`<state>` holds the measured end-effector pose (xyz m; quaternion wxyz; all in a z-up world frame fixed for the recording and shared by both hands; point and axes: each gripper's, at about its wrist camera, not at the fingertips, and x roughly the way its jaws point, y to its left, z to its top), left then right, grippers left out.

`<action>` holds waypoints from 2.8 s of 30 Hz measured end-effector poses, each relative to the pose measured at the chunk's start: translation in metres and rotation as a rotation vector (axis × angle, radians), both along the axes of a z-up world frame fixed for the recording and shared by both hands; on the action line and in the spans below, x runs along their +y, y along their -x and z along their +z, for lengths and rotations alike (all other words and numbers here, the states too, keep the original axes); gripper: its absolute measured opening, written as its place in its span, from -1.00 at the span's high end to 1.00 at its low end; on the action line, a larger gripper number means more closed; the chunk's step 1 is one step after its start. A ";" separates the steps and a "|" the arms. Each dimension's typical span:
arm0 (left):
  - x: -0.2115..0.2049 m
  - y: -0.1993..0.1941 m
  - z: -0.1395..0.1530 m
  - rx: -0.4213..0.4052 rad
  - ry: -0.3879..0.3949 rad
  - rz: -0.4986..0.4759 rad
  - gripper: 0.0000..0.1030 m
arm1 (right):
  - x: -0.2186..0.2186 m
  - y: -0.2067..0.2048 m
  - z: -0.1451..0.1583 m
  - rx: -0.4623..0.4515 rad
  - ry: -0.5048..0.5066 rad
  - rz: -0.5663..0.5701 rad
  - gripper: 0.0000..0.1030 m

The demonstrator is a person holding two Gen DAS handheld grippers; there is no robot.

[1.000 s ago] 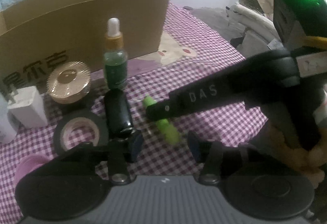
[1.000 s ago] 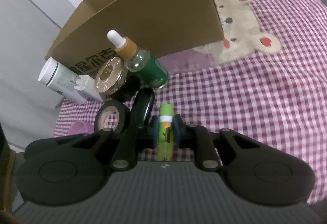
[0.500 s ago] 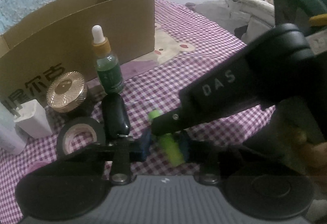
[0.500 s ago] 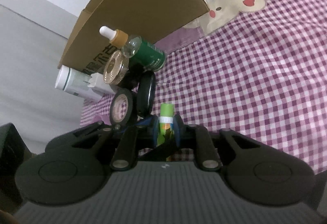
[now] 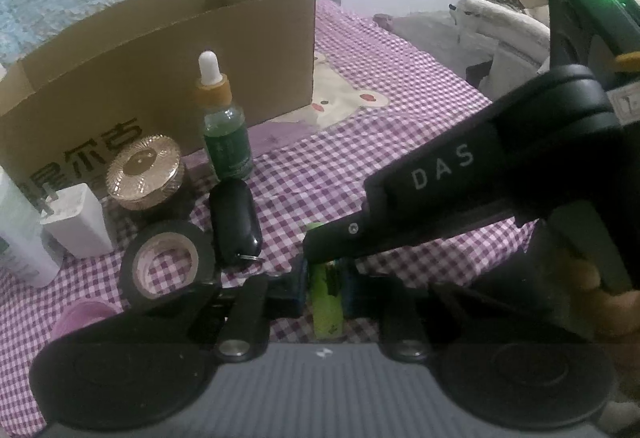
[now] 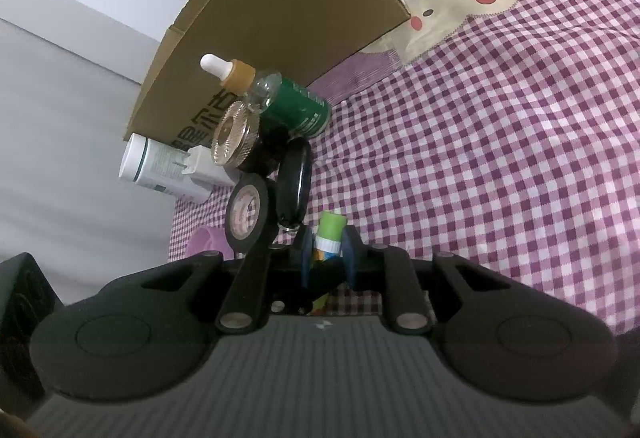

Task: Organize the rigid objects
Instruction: 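Carry the lime-green stick into the box beside the black cylinder, release, then return the right gripper and grasp the pink plastic lid by its rim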

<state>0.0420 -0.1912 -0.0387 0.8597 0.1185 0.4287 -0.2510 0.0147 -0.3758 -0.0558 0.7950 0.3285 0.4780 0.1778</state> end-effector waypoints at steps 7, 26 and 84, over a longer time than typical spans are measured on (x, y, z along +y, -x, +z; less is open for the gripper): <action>0.009 0.012 0.025 -0.055 0.033 0.007 0.69 | 0.004 0.012 0.023 -0.062 -0.002 -0.005 0.69; 0.094 -0.082 0.161 -0.254 0.124 0.179 0.69 | 0.099 -0.091 0.195 -0.461 0.110 0.190 0.68; 0.171 0.011 0.066 -0.075 0.402 0.407 -1.00 | 0.051 0.023 0.139 -0.570 0.758 0.149 -0.97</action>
